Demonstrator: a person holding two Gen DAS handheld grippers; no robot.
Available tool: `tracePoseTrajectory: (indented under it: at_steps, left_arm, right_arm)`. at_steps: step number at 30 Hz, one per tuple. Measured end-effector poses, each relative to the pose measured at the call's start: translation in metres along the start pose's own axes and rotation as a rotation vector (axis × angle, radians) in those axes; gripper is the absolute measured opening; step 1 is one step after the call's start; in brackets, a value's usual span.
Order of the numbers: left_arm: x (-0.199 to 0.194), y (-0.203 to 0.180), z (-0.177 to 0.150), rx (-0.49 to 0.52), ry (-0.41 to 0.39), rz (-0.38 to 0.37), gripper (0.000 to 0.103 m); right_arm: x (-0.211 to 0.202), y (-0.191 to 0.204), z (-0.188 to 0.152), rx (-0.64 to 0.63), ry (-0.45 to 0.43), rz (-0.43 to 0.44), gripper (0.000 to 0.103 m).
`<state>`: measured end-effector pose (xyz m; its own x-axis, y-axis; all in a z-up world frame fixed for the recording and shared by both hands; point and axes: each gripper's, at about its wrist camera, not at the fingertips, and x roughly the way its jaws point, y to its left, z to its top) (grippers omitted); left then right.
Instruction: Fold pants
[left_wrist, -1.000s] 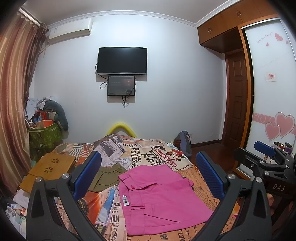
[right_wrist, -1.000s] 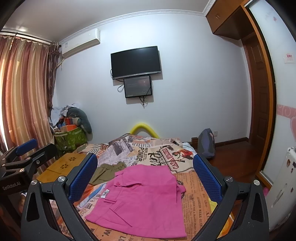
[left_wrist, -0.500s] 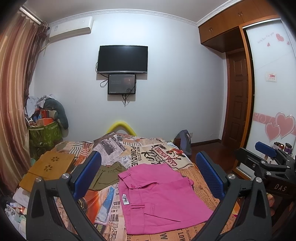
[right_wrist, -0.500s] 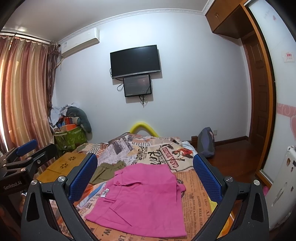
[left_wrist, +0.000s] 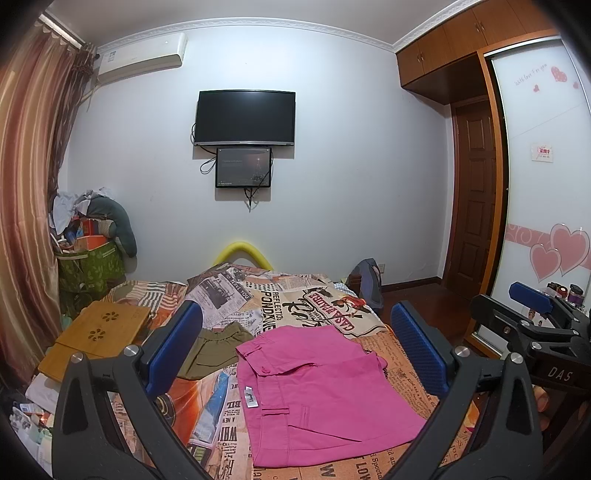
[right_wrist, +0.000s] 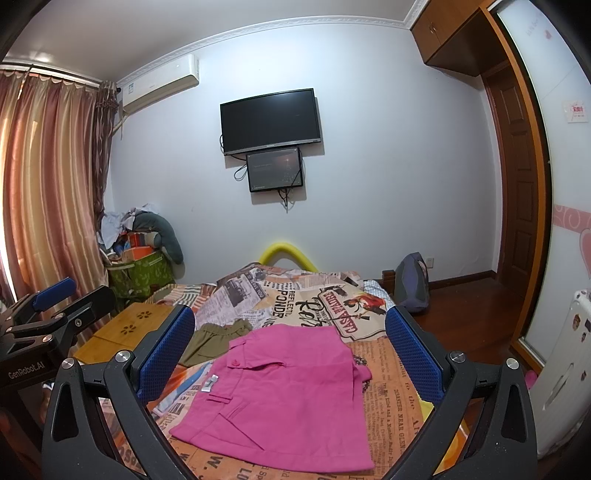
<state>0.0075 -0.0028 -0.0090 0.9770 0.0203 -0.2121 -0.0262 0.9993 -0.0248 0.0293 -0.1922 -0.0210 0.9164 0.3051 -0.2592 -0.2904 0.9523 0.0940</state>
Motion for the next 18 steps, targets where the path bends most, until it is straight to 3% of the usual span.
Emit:
tracePoseTrajectory:
  at_steps: [18]
  left_arm:
    - [0.0010,-0.0030,-0.0025,0.009,-0.002,0.003,0.103]
  right_arm:
    - [0.0028,-0.0003,0.0000,0.000,0.010,0.002,0.103]
